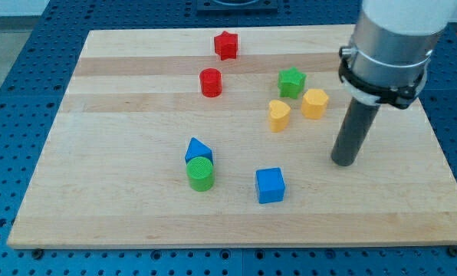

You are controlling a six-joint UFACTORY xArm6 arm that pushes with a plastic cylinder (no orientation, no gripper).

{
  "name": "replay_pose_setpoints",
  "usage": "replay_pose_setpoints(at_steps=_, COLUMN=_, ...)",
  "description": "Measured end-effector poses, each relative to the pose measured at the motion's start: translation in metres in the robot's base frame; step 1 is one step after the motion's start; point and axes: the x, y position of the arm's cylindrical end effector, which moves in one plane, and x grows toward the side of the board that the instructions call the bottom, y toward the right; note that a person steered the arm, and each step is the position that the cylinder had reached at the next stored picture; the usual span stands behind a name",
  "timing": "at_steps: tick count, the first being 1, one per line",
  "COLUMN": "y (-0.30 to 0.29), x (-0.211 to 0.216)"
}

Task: Put your hand bottom left to the blue cube

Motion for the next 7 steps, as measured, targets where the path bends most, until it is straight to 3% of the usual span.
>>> replay_pose_setpoints(at_steps=4, y=-0.039, x=0.068)
replay_pose_setpoints(at_steps=7, y=-0.106, x=0.076)
